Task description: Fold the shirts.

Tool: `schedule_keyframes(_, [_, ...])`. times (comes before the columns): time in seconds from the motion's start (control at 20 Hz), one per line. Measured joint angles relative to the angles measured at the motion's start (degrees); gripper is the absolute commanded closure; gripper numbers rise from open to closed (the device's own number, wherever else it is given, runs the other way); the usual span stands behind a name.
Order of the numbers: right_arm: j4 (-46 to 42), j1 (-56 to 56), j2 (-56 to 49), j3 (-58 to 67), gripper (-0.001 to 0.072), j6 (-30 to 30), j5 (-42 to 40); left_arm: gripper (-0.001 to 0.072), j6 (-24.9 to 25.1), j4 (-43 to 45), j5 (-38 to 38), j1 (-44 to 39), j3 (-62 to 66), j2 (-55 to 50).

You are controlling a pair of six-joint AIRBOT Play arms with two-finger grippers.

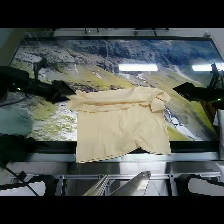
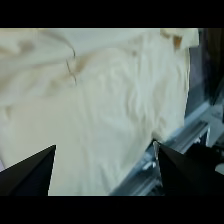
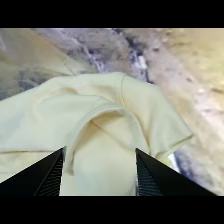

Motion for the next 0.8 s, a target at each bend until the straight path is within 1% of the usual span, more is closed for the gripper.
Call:
schedule_keyframes(0.1, [-2.27,1.05,-2.69,2.27,0.0192,2.40,0.48,0.0001,-1.88,2.67,2.16,-2.03,-7.04,2.80])
schedule_keyframes(0.2, [-3.61,2.84,-6.21,5.51,0.0198,4.61,2.25,0.0002,-4.35,6.27,2.51,-3.93,-14.45,6.45])
schedule_keyframes(0.45, [-4.87,9.88,-13.81,13.51,0.0204,10.29,4.55,0.0002,-13.31,13.31,-1.07,-8.02,-29.27,15.39])
schedule_keyframes(0.55, [-4.96,12.41,-16.00,15.87,0.0206,11.72,4.17,0.0002,-16.96,15.61,-2.60,-9.70,-33.29,17.25])
schedule_keyframes(0.65, [-5.14,14.27,-17.66,17.68,0.0209,12.70,3.72,0.0002,-19.34,16.90,-4.26,-11.32,-36.33,17.62])
schedule_keyframes(0.7, [-5.11,14.99,-18.25,18.32,0.0260,13.05,3.45,0.0002,-19.96,17.31,-5.14,-12.17,-37.42,17.11])
schedule_keyframes(0.75, [-5.05,15.50,-18.64,18.75,0.0358,13.29,3.06,0.0003,-20.76,17.38,-6.21,-13.09,-38.05,16.15])
schedule_keyframes(0.8, [-4.85,15.87,-18.95,19.08,0.0367,13.66,2.56,0.0003,-21.03,17.51,-7.15,-14.29,-38.29,14.75])
